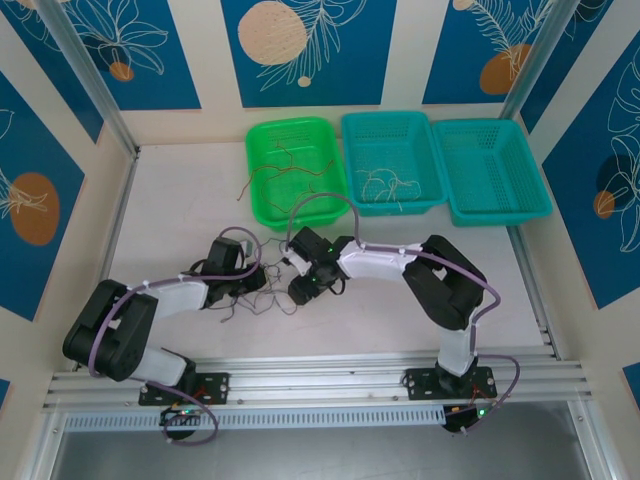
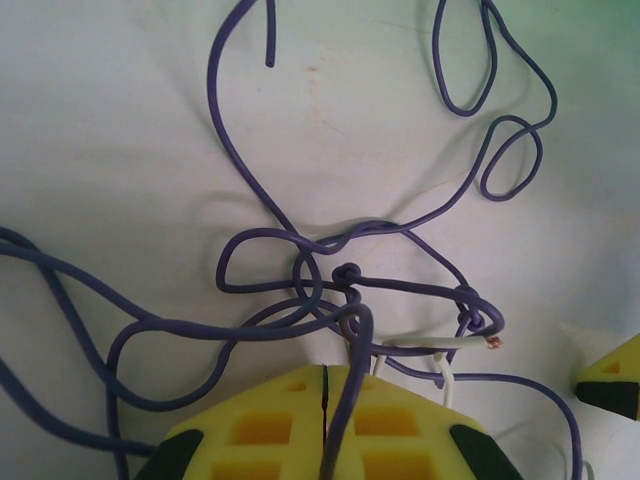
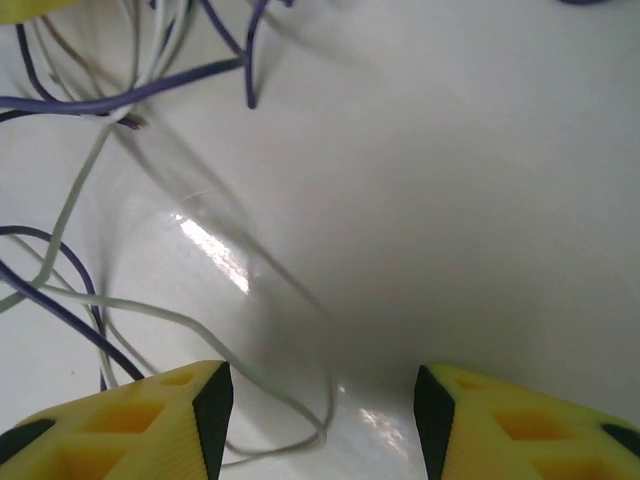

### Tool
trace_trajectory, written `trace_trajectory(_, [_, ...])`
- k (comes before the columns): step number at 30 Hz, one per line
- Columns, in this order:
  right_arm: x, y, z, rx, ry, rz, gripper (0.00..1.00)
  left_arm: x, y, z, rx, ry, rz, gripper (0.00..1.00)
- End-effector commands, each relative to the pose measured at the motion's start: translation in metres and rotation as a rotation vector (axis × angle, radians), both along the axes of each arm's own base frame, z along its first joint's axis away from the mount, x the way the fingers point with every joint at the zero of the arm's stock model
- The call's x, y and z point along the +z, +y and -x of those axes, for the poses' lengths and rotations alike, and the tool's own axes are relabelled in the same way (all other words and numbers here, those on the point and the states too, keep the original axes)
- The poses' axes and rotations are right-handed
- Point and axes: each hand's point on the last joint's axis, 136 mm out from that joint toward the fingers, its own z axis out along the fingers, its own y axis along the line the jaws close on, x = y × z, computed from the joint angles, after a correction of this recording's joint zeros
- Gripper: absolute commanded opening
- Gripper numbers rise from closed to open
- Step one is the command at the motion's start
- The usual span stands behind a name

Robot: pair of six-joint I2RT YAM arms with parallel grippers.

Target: Untangle the cables

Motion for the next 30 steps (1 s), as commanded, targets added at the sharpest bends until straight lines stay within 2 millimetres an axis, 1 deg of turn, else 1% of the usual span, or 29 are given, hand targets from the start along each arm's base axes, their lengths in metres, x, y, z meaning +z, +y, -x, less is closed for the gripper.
trace_trajectory(1, [-0.009,0.006,-0.001,0.041,-0.015,0.019,0.50,-0.004,-0.004,0.003,-0.041,0.009,0.014,0.00])
trace_trajectory(3, [-0.016,0.008,0.000,0.045,-0.013,0.032,0.42,-0.005,-0.004,0.003,-0.038,0.010,0.016,0.00])
trace_trajectory(4, [-0.019,0.009,0.001,0.048,-0.013,0.041,0.35,-0.004,-0.004,0.003,-0.039,0.006,0.015,0.00])
trace_trajectory(5, [-0.022,0.008,0.002,0.049,-0.012,0.054,0.24,-0.003,-0.003,0.002,-0.036,0.003,0.014,0.00])
trace_trajectory(6, [-0.024,0.007,0.002,0.046,-0.015,0.064,0.16,-0.003,-0.002,0.003,-0.030,0.005,0.010,0.00])
trace_trajectory(8, [-0.027,0.000,0.000,0.025,-0.030,0.088,0.04,-0.003,0.002,0.003,-0.020,0.000,-0.006,0.00])
trace_trajectory(9, [-0.027,-0.004,-0.001,0.006,-0.039,0.095,0.00,-0.003,0.003,0.003,-0.014,-0.001,-0.014,0.00])
trace_trajectory(11, [-0.020,-0.014,-0.009,-0.055,-0.058,0.086,0.00,-0.003,0.008,0.004,-0.002,-0.005,-0.032,0.00])
trace_trajectory(14, [-0.003,-0.039,-0.025,-0.209,-0.084,0.039,0.00,-0.005,0.018,0.004,0.034,0.001,-0.079,0.00])
trace_trajectory(17, [0.015,-0.077,-0.039,-0.409,-0.106,-0.009,0.00,-0.009,0.035,0.005,0.109,0.026,-0.146,0.00])
trace_trajectory(20, [0.030,-0.123,-0.046,-0.605,-0.159,-0.001,0.00,-0.011,0.046,0.007,0.156,0.031,-0.168,0.00])
trace_trajectory(23, [0.045,-0.170,-0.046,-0.797,-0.192,-0.006,0.00,-0.009,0.055,0.007,0.195,0.025,-0.188,0.00])
trace_trajectory(28, [0.073,-0.247,-0.041,-1.131,-0.199,-0.154,0.00,-0.003,0.072,0.006,0.250,0.003,-0.237,0.00])
trace_trajectory(30, [0.084,-0.272,-0.036,-1.231,-0.204,-0.225,0.00,0.000,0.080,0.006,0.278,-0.003,-0.259,0.00])
